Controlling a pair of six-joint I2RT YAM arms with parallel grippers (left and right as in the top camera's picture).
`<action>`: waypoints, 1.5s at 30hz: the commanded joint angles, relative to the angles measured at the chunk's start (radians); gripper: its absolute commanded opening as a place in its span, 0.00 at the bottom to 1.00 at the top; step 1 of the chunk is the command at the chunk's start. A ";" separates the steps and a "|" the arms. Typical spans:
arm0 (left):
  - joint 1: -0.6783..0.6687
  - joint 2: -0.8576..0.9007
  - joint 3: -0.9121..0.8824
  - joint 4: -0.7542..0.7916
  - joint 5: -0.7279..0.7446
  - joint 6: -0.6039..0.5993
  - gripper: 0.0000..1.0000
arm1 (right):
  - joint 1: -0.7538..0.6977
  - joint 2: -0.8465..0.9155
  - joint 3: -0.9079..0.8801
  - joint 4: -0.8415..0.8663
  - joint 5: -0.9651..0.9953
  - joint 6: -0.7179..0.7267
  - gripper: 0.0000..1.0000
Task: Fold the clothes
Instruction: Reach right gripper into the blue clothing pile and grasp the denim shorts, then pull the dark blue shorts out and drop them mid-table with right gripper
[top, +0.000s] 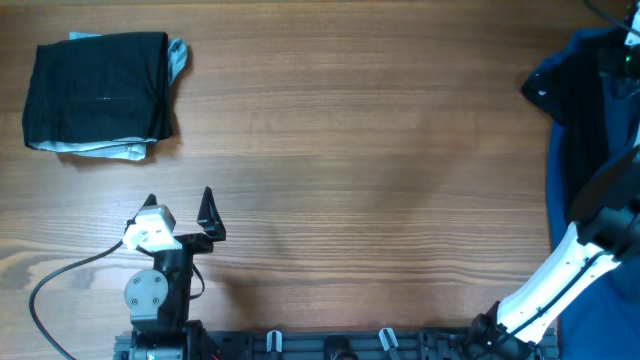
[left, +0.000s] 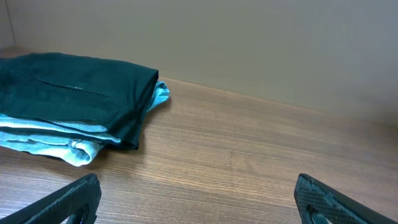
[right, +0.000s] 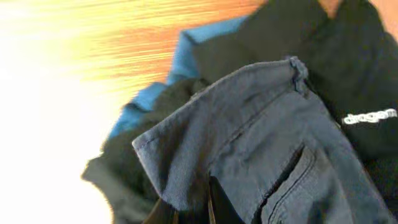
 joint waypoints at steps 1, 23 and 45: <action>-0.006 -0.004 -0.006 0.001 -0.006 0.019 1.00 | 0.133 -0.052 0.026 -0.046 -0.117 0.039 0.04; -0.006 -0.004 -0.006 0.001 -0.006 0.019 1.00 | 1.125 -0.027 0.026 -0.050 0.020 0.334 0.99; -0.006 -0.003 -0.006 0.000 0.035 0.011 1.00 | 0.604 -0.136 -0.497 -0.187 0.020 0.059 0.24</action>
